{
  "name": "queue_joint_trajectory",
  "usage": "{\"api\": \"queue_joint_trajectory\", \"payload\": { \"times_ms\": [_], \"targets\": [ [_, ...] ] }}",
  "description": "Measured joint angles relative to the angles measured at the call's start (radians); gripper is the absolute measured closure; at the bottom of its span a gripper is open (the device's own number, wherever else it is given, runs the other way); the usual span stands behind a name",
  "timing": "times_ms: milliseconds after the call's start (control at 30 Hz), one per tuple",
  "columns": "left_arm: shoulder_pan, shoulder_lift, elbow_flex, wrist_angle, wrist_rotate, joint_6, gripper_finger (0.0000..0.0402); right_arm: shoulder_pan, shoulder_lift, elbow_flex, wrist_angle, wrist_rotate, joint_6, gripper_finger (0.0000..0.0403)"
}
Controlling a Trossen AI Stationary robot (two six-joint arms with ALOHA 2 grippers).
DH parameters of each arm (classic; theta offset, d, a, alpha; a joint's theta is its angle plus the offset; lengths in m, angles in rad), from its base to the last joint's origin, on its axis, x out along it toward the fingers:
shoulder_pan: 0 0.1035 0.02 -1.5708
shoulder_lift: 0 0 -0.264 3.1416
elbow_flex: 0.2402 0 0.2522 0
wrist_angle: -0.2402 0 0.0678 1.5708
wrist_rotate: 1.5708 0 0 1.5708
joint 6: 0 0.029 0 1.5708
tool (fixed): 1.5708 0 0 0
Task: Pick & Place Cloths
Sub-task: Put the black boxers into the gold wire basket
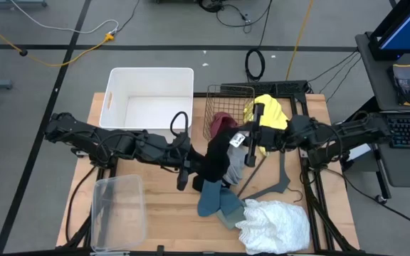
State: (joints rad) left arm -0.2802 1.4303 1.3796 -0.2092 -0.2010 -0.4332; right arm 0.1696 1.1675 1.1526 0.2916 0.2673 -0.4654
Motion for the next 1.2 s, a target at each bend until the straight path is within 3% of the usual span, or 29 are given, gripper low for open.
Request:
{"api": "queue_joint_trajectory", "payload": {
  "times_ms": [200,467,600,800,1000,1200],
  "targets": [
    [0.002,-0.015,0.001,-0.007,-0.041,0.004,0.0258,0.0,-0.038,0.0,-0.092,0.096,-0.027,0.0402],
    [-0.003,-0.043,0.0,-0.181,-0.034,-0.013,0.0211,-0.006,-0.08,0.0,-0.09,0.209,-0.11,0.0402],
    [-0.008,-0.044,0.001,-0.326,-0.058,-0.113,0.0207,-0.02,-0.079,0.0,-0.004,0.208,-0.189,0.0403],
    [-0.039,-0.043,-0.006,-0.554,-0.224,-0.289,0.0206,-0.063,-0.079,0.0,0.087,0.208,-0.395,0.0403],
    [-0.075,-0.042,-0.054,-0.574,-0.352,-0.334,0.0206,-0.146,-0.073,0.0,0.094,0.203,-0.588,0.0403],
    [-0.079,-0.042,-0.077,-0.572,-0.366,-0.364,0.0206,-0.236,-0.023,0.0,0.093,0.198,-0.624,0.0403]
  ]
}}
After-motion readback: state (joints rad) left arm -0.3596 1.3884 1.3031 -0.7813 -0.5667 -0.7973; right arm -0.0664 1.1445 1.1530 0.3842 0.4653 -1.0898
